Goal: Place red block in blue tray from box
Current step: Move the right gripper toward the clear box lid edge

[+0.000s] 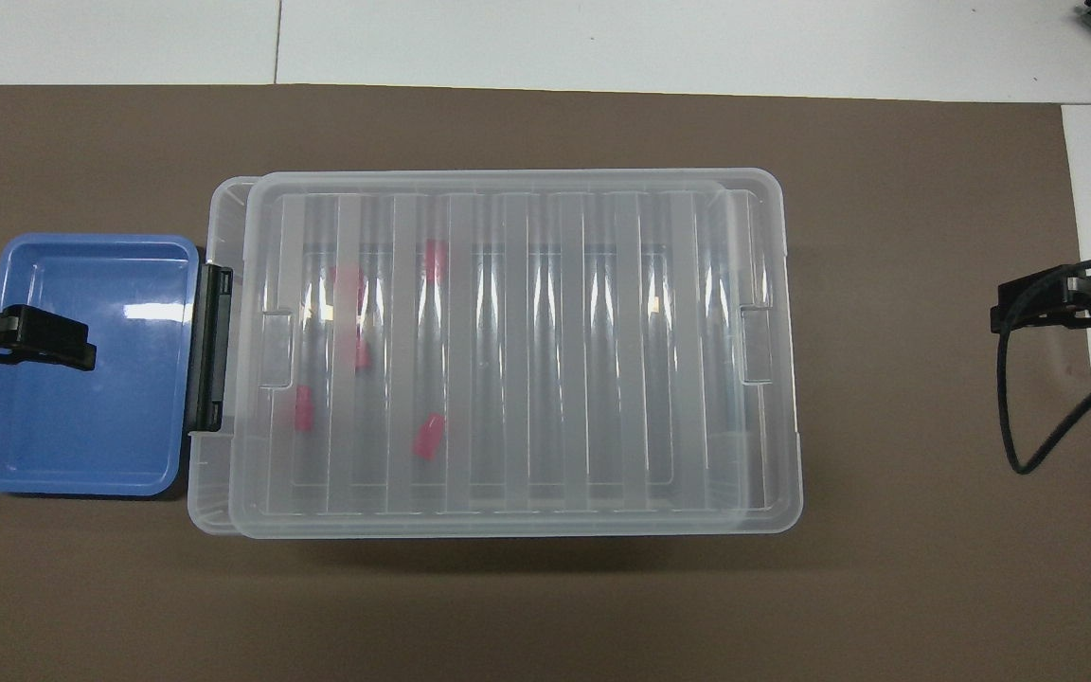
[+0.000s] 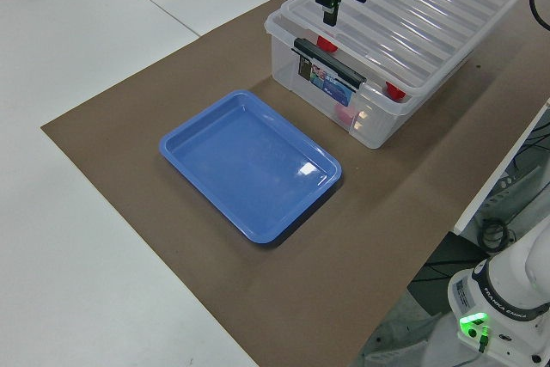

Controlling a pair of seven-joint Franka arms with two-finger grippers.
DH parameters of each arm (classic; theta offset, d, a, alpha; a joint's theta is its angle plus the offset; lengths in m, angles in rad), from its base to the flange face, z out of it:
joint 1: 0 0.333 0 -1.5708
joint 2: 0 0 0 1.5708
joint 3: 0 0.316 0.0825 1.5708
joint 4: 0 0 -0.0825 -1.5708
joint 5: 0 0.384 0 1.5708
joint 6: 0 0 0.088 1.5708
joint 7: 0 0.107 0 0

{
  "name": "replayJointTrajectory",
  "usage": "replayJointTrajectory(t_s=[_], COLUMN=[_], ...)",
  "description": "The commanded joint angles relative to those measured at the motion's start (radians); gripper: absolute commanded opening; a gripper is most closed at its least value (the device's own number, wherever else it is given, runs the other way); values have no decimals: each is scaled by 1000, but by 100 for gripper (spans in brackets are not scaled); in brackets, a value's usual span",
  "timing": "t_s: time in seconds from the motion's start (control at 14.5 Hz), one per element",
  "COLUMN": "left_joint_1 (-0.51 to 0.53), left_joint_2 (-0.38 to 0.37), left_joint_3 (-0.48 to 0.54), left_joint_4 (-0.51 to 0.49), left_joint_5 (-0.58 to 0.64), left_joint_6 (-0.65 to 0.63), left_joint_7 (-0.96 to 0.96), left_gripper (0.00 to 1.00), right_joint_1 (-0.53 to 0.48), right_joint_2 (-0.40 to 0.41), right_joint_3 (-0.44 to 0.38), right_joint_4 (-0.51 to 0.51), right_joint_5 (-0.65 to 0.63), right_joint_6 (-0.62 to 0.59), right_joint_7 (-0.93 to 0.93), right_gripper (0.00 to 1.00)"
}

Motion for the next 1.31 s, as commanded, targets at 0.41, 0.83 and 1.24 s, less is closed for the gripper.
replayJointTrajectory(t_s=[0.41,0.83,1.24], left_joint_1=[8,8,8], left_joint_2=[-5,-5,-5], left_joint_3=[-1,-2,-1], left_joint_4=[5,5,7], left_joint_5=[-6,-6,-6], left_joint_6=[3,3,3], left_joint_7=[8,8,8], left_gripper=[100,100,100], right_joint_1=[2,-130,-103], right_joint_2=[-7,-9,-7], right_joint_3=[11,259,268], right_joint_4=[-37,-242,-411], right_joint_5=[21,54,57], right_joint_6=[86,319,503], right_joint_7=[-18,0,-19], right_gripper=[100,100,100])
